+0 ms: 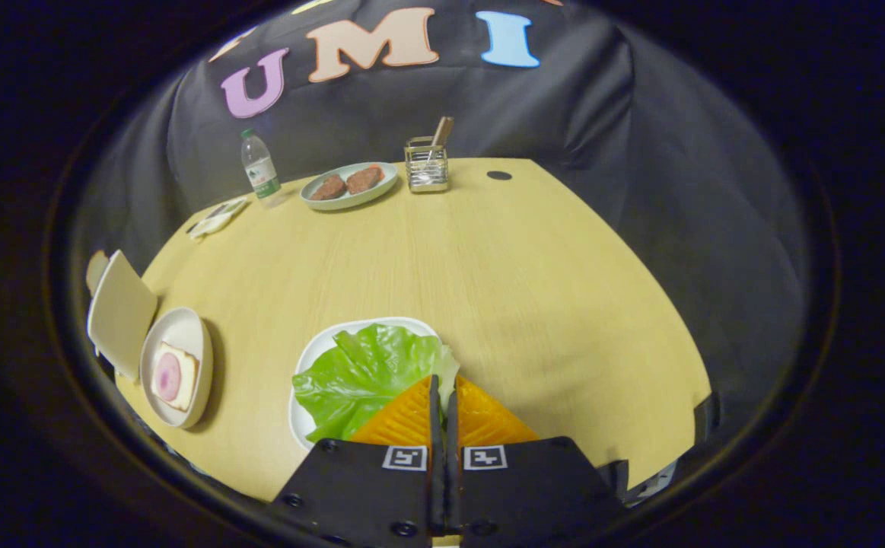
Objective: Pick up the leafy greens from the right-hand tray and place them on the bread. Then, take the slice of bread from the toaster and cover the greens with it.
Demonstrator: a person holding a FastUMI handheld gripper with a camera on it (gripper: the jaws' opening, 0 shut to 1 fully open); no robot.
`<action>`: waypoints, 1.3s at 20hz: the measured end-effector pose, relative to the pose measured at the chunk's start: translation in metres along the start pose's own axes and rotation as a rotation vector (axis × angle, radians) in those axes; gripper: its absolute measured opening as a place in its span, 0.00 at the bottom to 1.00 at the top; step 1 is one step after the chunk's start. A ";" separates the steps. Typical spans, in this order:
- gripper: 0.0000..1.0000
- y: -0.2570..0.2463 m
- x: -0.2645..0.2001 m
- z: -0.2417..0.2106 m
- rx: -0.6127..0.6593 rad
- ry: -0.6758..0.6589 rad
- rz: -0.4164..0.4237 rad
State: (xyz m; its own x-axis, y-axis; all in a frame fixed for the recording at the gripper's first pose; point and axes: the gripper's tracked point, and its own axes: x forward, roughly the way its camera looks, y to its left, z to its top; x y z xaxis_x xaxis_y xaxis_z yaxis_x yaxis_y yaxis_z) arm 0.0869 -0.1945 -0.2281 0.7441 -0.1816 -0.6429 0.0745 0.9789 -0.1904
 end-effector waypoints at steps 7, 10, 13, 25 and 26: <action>0.06 0.003 -0.012 0.009 -0.100 -0.045 -0.134; 0.05 0.009 -0.018 0.007 -0.113 -0.053 -0.155; 0.08 0.013 -0.028 0.005 -0.147 -0.063 -0.164; 0.08 0.130 -0.089 0.054 0.048 -0.155 0.175; 0.08 0.147 -0.098 0.060 0.051 -0.165 0.221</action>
State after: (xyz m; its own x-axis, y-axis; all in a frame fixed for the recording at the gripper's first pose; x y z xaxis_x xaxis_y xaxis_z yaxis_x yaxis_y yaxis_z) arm 0.0647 -0.0269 -0.1480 0.8437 0.0501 -0.5345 -0.0712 0.9973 -0.0190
